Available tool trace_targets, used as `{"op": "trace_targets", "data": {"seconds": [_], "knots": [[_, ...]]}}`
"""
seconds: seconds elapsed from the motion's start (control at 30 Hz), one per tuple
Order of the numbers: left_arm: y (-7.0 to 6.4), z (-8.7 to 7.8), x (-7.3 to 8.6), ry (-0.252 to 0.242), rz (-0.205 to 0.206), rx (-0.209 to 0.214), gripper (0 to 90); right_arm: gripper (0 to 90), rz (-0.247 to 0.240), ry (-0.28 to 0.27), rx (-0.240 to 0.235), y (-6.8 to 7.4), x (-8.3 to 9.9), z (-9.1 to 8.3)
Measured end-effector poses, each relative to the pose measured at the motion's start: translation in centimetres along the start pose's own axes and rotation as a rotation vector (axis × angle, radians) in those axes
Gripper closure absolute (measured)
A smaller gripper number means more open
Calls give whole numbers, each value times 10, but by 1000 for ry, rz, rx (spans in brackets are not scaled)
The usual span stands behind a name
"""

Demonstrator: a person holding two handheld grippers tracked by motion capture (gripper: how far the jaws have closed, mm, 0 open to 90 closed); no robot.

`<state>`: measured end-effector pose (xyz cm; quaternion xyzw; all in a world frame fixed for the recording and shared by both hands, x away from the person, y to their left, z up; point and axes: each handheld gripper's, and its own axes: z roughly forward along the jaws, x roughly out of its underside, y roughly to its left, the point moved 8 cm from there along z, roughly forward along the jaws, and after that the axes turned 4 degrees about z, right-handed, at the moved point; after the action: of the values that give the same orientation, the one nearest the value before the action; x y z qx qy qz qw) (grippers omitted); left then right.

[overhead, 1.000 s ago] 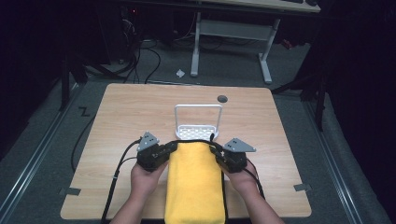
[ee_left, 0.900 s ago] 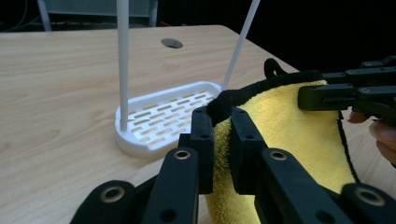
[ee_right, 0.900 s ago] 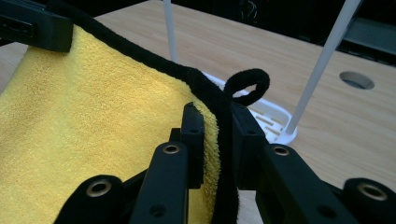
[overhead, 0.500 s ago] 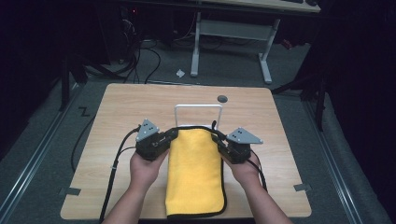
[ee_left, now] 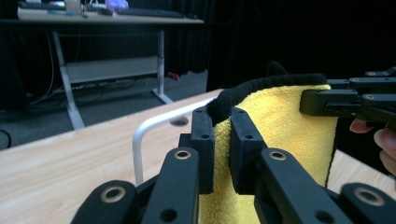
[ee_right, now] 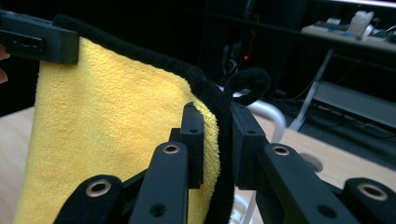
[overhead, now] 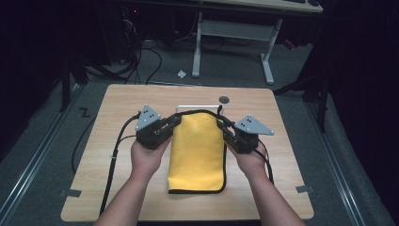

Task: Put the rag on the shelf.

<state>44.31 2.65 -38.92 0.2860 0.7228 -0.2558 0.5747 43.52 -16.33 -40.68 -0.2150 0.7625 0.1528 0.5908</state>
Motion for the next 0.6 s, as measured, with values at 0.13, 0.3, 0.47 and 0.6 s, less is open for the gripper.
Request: {"op": "trace_targets", "data": {"seconds": [0.13,0.3,0.47,0.6], "knots": [[-1,-1,-13,-19,20,-5,820,785,2,-29,12,-4,-12,-3],[1,-3,-29,-47,40,-12,819,785,-3,-60,17,-6,-28,-7],[3,-6,-46,-80,52,-21,820,785,-12,-86,20,-7,-45,-10],[4,-9,-60,-106,63,-28,821,784,-15,-112,25,-8,-58,-14]]}}
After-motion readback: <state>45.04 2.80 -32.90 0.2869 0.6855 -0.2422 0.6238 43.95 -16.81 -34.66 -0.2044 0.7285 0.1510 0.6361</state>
